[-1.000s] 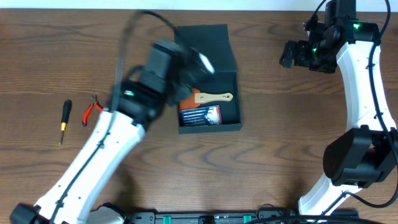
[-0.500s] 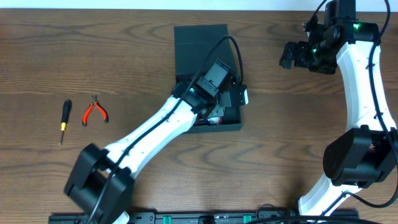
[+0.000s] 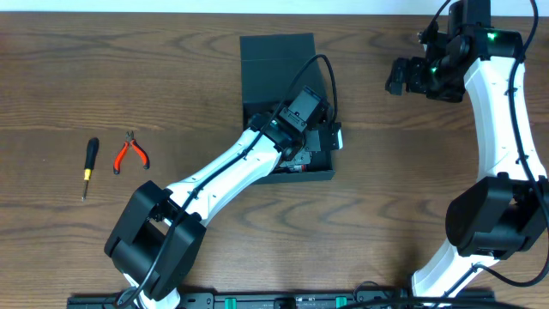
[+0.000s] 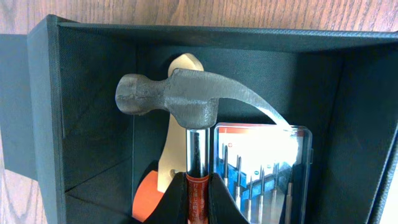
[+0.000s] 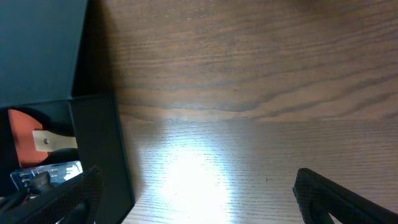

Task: Pack container
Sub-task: 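Carry the hammer with the left gripper and lower it into the box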

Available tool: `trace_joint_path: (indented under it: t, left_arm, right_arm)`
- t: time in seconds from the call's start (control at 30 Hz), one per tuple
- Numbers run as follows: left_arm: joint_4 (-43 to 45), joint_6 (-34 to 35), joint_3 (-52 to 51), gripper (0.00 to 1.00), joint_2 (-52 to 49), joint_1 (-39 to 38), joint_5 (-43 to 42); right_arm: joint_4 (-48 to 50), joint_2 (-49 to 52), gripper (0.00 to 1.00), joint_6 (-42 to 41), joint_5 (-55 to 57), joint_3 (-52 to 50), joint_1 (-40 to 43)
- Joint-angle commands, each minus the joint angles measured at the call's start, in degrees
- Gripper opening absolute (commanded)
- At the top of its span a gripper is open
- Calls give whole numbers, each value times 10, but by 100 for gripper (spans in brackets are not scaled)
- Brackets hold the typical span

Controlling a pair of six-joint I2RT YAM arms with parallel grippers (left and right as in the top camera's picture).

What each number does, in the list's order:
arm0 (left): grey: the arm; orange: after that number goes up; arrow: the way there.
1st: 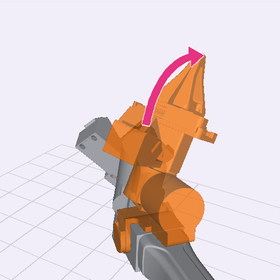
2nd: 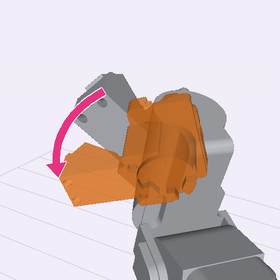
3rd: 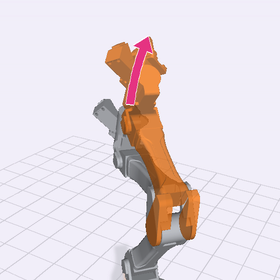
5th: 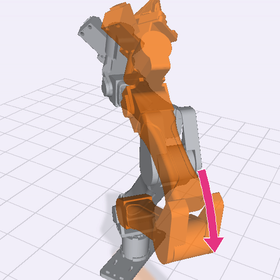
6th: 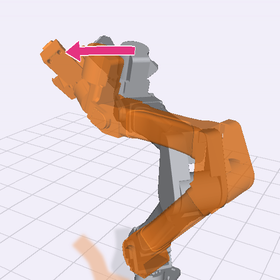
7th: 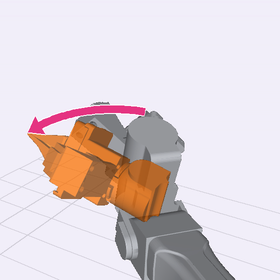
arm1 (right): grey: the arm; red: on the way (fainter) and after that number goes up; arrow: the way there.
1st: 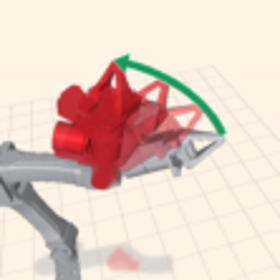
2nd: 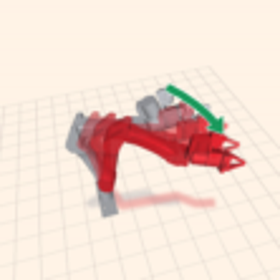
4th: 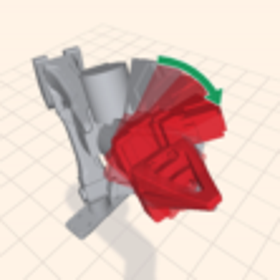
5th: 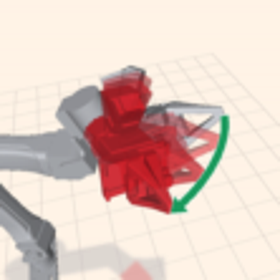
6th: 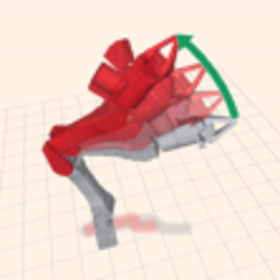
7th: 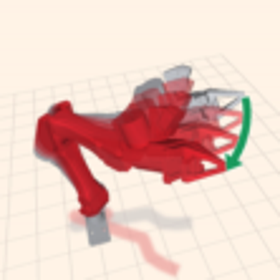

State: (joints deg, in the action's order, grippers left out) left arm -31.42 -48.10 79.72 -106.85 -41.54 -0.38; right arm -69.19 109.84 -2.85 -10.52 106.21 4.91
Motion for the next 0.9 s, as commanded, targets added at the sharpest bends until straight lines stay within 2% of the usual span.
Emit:
trace_joint_path:
  t: [0.0, 0.5, 0.87]
  left_arm:
    - [2, -5, 2, 6, -6, -3, -16]
    - [3, -2, 1, 6, -8, -19, -42]
    - [-8, 4, -7, 6, -61, -19, -41]
  right_arm:
    - [-1, 0, 99, -9, -2, -4, -1]
    - [0, 0, 99, -7, -2, -4, -1]
    - [-6, 0, 99, 4, -2, -4, -1]
